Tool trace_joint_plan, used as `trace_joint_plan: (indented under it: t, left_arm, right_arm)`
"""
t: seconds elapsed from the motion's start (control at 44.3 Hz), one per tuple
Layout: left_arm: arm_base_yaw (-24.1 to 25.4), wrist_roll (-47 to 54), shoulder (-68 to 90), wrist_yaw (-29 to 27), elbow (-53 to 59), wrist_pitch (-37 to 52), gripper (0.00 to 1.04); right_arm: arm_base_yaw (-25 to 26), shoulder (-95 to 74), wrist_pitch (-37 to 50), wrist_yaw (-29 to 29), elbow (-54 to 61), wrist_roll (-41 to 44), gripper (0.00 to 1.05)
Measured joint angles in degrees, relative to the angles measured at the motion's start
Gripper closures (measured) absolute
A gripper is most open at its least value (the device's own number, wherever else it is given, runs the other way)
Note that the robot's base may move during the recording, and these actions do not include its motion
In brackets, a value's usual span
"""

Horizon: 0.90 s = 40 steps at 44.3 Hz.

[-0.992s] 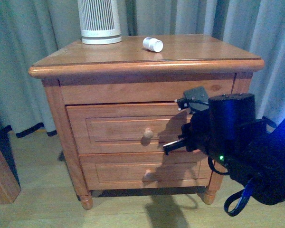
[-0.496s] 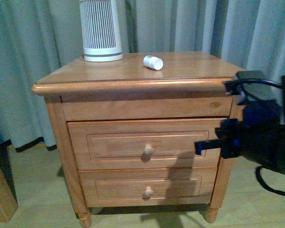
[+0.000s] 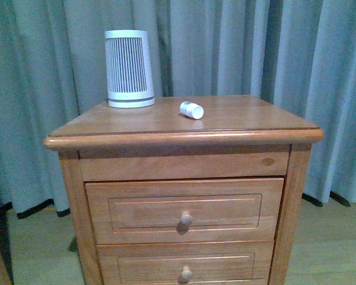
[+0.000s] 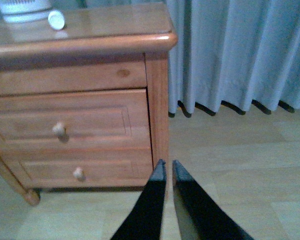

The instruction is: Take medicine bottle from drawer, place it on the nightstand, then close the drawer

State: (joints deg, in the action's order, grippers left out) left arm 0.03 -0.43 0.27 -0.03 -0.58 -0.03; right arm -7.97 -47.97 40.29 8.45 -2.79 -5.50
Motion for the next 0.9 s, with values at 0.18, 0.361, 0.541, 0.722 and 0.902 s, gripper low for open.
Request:
trace_joint_plan:
  t: [0.18, 0.361, 0.541, 0.722, 0.902]
  left_arm:
    - [0.0, 0.0, 0.0, 0.0, 0.0, 0.0, 0.06]
    - [0.0, 0.0, 0.0, 0.0, 0.0, 0.0, 0.06]
    - [0.0, 0.0, 0.0, 0.0, 0.0, 0.0, 0.06]
    - [0.0, 0.0, 0.0, 0.0, 0.0, 0.0, 0.06]
    - [0.0, 0.0, 0.0, 0.0, 0.0, 0.0, 0.06]
  right_arm:
    - [2.7, 43.2, -38.2, -5.7, 2.0, 4.4, 1.01]
    - [7.6, 47.4, -40.1, -8.3, 2.0, 5.1, 1.01]
    - [7.7, 47.5, -40.1, -8.3, 2.0, 5.1, 1.01]
    - [7.7, 47.5, -40.1, -8.3, 2.0, 5.1, 1.01]
    - [7.8, 47.5, -40.1, -8.3, 2.0, 5.2, 0.98]
